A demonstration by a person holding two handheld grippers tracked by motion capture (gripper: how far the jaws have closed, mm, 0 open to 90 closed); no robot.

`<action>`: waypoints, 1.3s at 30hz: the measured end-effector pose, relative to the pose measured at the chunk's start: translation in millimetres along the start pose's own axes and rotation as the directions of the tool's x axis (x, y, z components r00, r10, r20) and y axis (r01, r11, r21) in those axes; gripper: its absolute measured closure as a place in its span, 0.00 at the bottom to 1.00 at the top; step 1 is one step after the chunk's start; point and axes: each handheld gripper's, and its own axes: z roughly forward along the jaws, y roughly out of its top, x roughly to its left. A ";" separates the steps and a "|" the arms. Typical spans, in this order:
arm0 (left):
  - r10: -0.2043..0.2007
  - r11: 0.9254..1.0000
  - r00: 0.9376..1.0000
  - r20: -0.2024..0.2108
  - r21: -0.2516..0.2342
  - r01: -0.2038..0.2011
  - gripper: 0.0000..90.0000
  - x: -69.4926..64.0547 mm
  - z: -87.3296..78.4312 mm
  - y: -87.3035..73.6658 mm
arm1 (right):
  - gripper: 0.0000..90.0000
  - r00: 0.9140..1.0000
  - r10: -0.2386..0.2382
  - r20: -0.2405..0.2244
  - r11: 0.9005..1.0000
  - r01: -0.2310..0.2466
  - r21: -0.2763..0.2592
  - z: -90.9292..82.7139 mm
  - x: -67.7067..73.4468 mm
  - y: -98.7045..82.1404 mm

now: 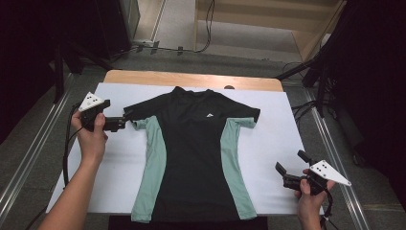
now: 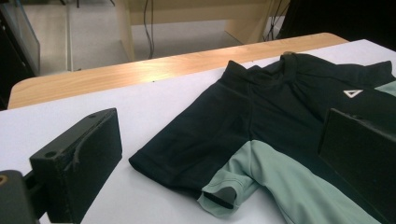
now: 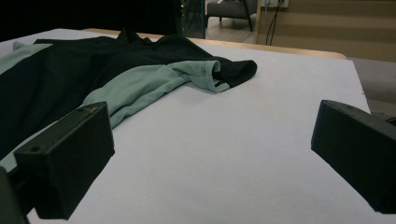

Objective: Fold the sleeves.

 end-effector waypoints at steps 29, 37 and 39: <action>-0.214 0.951 0.972 -0.101 0.207 0.231 0.35 47.0 72.6 -15.4 | 0.00 1.000 0.008 0.004 1.000 -0.008 0.008 1.6 -0.4 -0.2; -0.212 0.940 0.966 -0.148 0.238 0.242 0.42 49.1 82.6 -22.1 | 0.00 1.000 0.011 0.002 1.000 -0.011 0.010 2.1 -0.4 -0.2; -0.211 0.938 0.964 -0.161 0.245 0.247 0.44 48.6 86.0 -23.3 | 0.00 1.000 0.009 0.003 1.000 -0.009 0.013 2.6 -0.3 0.0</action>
